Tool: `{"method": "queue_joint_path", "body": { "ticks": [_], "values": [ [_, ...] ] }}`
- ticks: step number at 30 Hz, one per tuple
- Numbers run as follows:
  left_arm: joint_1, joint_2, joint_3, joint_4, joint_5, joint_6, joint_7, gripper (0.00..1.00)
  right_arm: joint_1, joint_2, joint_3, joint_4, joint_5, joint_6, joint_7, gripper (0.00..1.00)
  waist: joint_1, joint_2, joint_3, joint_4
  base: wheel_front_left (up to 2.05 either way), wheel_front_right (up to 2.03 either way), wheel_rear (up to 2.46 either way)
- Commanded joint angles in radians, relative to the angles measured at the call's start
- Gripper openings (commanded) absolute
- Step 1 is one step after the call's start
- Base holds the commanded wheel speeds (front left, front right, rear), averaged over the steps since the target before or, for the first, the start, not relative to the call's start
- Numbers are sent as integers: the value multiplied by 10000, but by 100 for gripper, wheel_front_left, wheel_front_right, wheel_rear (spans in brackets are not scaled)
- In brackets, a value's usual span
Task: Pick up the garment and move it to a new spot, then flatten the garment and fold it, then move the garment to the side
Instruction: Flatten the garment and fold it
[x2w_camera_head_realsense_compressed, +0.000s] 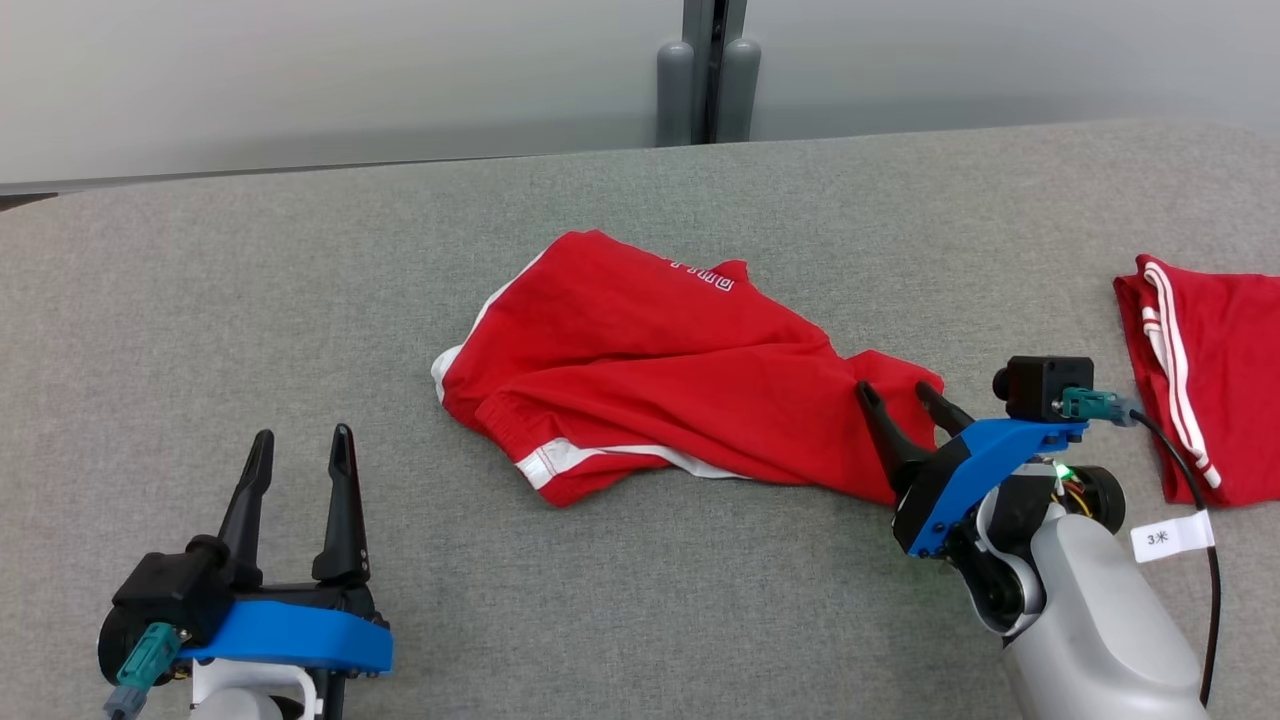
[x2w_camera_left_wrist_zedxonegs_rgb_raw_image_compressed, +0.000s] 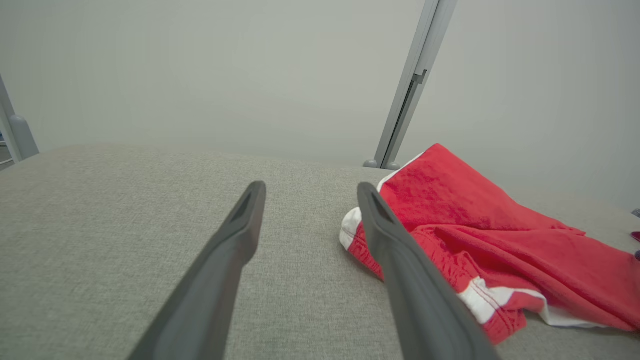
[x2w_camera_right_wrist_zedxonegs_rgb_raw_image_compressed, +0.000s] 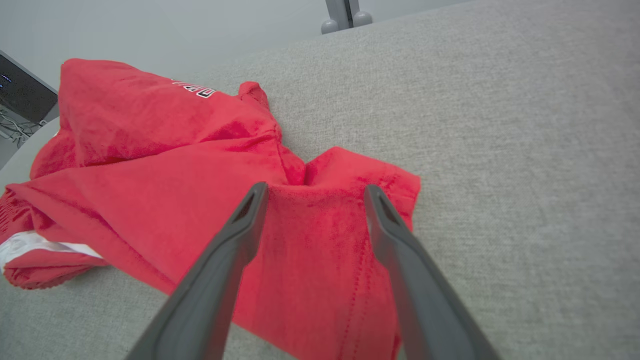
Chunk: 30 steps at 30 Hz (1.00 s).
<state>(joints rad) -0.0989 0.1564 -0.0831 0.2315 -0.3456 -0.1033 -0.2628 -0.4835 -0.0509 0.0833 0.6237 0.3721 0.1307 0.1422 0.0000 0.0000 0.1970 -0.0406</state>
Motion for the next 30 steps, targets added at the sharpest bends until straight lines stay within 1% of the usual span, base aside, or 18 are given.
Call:
{"method": "queue_joint_path", "body": {
  "ticks": [1,2,3,4,5,6,7,8,9,11,12,15,19,25,30],
  "values": [
    [48,-2,17,33,59,-25,-25,100,-155,0,24,-71,80,1,-35,100,0,0,-23,-20,0,0,0],
    [56,-13,18,36,82,-44,-25,100,-190,1,57,-88,102,1,-29,100,0,0,-25,-20,0,0,0],
    [55,-20,13,39,103,-50,-25,100,-221,1,72,-90,107,1,-18,39,0,0,-23,-13,0,0,0],
    [49,-28,7,39,125,-65,-25,100,-263,1,72,-68,114,1,4,6,0,0,-13,-3,0,0,0],
    [36,-34,0,36,133,-84,-25,100,-321,-9,52,-33,86,1,17,0,0,0,11,11,0,0,0],
    [8,-42,-22,42,134,-94,-25,100,-348,-73,-32,32,-9,1,32,0,0,0,41,49,0,0,0],
    [-23,-45,-50,49,133,-108,-25,100,-351,-118,-118,96,-88,1,47,5,0,0,59,91,0,0,0],
    [-40,-40,-53,53,140,-115,-25,100,-355,-142,-243,165,-169,1,59,43,0,0,70,112,0,0,0],
    [-39,-38,-49,49,149,-122,-25,100,-358,-197,-402,202,-309,1,37,53,0,0,80,123,0,0,0],
    [4,-36,-20,28,170,-134,-25,100,-269,-275,-760,233,-577,1,-58,95,0,0,97,123,0,0,0],
    [59,-43,9,29,187,-151,-25,100,-107,-263,-1117,247,-690,1,-107,100,0,0,85,109,0,0,0],
    [108,-49,63,50,205,-171,-25,100,81,-250,-1384,216,-790,1,-46,100,0,0,42,53,0,0,0],
    [66,-18,25,82,230,-195,-26,100,196,-166,-1352,149,-677,1,37,100,0,0,35,-30,0,0,0],
    [-31,22,-45,107,221,-208,-26,100,189,-51,-852,247,-171,1,233,100,0,0,53,-60,0,0,0],
    [-116,108,-76,101,229,-222,-26,100,-152,-19,-384,584,168,1,219,100,0,0,176,12,0,0,0]
  ]
}}
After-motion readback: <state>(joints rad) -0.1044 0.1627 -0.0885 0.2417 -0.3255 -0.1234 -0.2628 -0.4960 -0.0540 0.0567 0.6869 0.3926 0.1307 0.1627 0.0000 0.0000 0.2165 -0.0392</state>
